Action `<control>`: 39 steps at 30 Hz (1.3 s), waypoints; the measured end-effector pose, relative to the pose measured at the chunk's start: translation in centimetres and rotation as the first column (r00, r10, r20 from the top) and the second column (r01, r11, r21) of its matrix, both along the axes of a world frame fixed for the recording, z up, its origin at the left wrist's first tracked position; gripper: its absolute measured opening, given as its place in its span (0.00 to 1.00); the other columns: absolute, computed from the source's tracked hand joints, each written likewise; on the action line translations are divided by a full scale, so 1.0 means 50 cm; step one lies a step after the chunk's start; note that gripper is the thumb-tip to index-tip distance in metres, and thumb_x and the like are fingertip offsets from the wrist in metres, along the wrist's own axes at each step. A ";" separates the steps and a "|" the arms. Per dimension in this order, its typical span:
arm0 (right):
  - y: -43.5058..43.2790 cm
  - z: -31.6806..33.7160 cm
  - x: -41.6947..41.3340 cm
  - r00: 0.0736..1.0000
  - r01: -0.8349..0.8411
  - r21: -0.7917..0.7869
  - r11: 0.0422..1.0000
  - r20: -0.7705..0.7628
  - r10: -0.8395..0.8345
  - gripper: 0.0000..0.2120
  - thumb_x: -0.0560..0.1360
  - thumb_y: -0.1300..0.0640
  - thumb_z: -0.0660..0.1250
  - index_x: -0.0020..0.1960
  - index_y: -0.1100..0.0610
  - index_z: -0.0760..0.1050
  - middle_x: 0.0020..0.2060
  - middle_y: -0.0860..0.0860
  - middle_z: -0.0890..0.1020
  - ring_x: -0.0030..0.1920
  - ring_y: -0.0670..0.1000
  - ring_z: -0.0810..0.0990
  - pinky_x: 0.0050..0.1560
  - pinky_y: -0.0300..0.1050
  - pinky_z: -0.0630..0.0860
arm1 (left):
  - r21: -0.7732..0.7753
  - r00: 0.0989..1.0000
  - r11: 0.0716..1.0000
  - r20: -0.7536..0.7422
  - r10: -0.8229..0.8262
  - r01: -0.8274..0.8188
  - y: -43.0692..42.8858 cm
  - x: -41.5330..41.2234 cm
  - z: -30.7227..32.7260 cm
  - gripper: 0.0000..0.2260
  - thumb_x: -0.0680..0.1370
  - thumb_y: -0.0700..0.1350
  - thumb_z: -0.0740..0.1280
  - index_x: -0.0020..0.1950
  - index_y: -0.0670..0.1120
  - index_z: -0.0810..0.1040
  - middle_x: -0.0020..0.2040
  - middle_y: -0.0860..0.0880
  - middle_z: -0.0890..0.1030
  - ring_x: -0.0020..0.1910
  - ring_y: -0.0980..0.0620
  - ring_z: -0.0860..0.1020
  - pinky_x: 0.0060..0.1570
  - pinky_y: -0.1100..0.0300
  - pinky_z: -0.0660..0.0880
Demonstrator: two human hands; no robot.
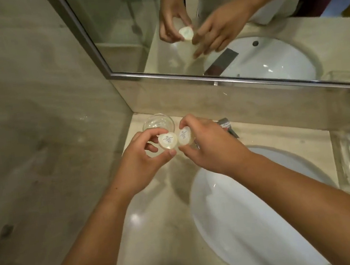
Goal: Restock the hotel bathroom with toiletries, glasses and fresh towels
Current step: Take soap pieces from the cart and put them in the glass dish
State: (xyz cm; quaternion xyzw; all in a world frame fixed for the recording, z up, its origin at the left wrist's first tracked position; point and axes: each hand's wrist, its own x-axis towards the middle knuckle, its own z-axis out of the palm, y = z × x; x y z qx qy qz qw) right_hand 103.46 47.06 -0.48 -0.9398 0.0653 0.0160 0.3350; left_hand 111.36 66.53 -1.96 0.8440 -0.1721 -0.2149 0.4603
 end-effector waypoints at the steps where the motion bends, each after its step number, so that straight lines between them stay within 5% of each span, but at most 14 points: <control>1: 0.003 -0.005 0.014 1.000 0.022 -0.023 0.999 0.003 -0.022 0.19 0.78 0.47 0.72 0.64 0.48 0.70 0.56 0.48 0.76 0.55 0.51 0.76 0.53 0.51 0.77 | 0.014 1.000 1.000 0.014 0.013 -0.014 0.006 0.018 -0.015 0.20 0.73 0.49 0.80 0.62 0.61 0.80 0.58 0.55 0.76 0.52 0.56 0.77 0.50 0.69 0.71; 3: 0.008 -0.013 0.042 0.998 0.063 -0.083 0.995 -0.003 -0.063 0.20 0.78 0.47 0.73 0.67 0.49 0.73 0.58 0.50 0.70 0.58 0.51 0.73 0.56 0.48 0.75 | 0.041 0.999 0.999 0.029 0.032 -0.033 0.018 0.055 -0.050 0.20 0.73 0.49 0.80 0.62 0.62 0.80 0.61 0.55 0.74 0.56 0.58 0.76 0.53 0.72 0.71; 8: 0.034 -0.049 0.110 0.991 0.078 -0.197 0.977 -0.091 -0.097 0.22 0.79 0.47 0.71 0.70 0.52 0.74 0.58 0.53 0.71 0.59 0.55 0.75 0.54 0.45 0.72 | 0.079 0.993 0.992 0.073 0.089 -0.095 0.034 0.131 -0.147 0.20 0.70 0.51 0.81 0.56 0.67 0.80 0.65 0.54 0.70 0.69 0.51 0.72 0.72 0.58 0.69; 11: 0.051 -0.081 0.148 0.987 0.065 -0.223 0.973 -0.133 -0.096 0.21 0.79 0.49 0.70 0.69 0.54 0.74 0.58 0.54 0.73 0.58 0.57 0.77 0.51 0.49 0.76 | 0.087 0.990 0.991 0.098 0.098 -0.106 0.028 0.155 -0.191 0.20 0.71 0.45 0.82 0.58 0.59 0.82 0.69 0.50 0.68 0.75 0.52 0.67 0.65 0.78 0.61; 15: 0.062 -0.122 0.195 0.969 0.062 -0.249 0.967 -0.215 -0.118 0.22 0.78 0.49 0.70 0.69 0.53 0.74 0.59 0.55 0.75 0.58 0.60 0.79 0.54 0.54 0.81 | 0.159 0.993 0.983 0.081 0.083 -0.095 0.014 0.185 -0.237 0.20 0.71 0.48 0.81 0.58 0.62 0.79 0.75 0.47 0.64 0.78 0.49 0.62 0.71 0.64 0.60; 18: 0.067 -0.150 0.224 0.944 0.072 -0.283 0.957 -0.290 -0.157 0.23 0.78 0.45 0.70 0.70 0.50 0.72 0.60 0.55 0.75 0.58 0.59 0.80 0.53 0.54 0.81 | 0.210 0.996 0.974 0.059 0.071 -0.081 0.006 0.206 -0.262 0.20 0.72 0.50 0.79 0.63 0.59 0.80 0.78 0.47 0.63 0.79 0.49 0.59 0.59 0.76 0.50; 24: 0.077 -0.188 0.271 0.912 0.052 -0.337 0.940 -0.367 -0.182 0.24 0.79 0.44 0.70 0.70 0.52 0.72 0.59 0.55 0.76 0.58 0.60 0.81 0.53 0.53 0.80 | 0.222 0.997 0.973 0.051 0.054 -0.064 0.004 0.237 -0.295 0.20 0.72 0.50 0.79 0.63 0.59 0.80 0.78 0.46 0.64 0.79 0.48 0.59 0.53 0.85 0.46; 29: 0.082 -0.208 0.296 0.899 0.020 -0.351 0.936 -0.403 -0.170 0.23 0.80 0.45 0.70 0.70 0.53 0.70 0.58 0.55 0.77 0.57 0.60 0.81 0.46 0.49 0.73 | 0.228 0.998 0.973 0.046 0.030 -0.040 0.000 0.245 -0.292 0.21 0.72 0.48 0.79 0.63 0.60 0.80 0.79 0.49 0.61 0.76 0.44 0.60 0.68 0.63 0.58; 34: 0.083 -0.211 0.301 0.901 0.018 -0.368 0.929 -0.397 -0.175 0.25 0.79 0.43 0.69 0.70 0.54 0.69 0.57 0.56 0.78 0.55 0.61 0.81 0.45 0.49 0.73 | 0.226 0.999 0.973 0.038 0.031 -0.039 -0.002 0.244 -0.286 0.22 0.72 0.47 0.78 0.64 0.59 0.79 0.79 0.50 0.60 0.76 0.44 0.60 0.73 0.53 0.64; 39: 0.075 -0.207 0.284 0.900 0.036 -0.335 0.942 -0.399 -0.177 0.26 0.78 0.46 0.72 0.71 0.52 0.68 0.57 0.56 0.78 0.55 0.62 0.81 0.48 0.51 0.77 | 0.214 0.999 0.976 0.006 0.037 -0.037 -0.004 0.237 -0.280 0.25 0.72 0.46 0.78 0.67 0.59 0.77 0.78 0.51 0.61 0.76 0.44 0.60 0.72 0.54 0.64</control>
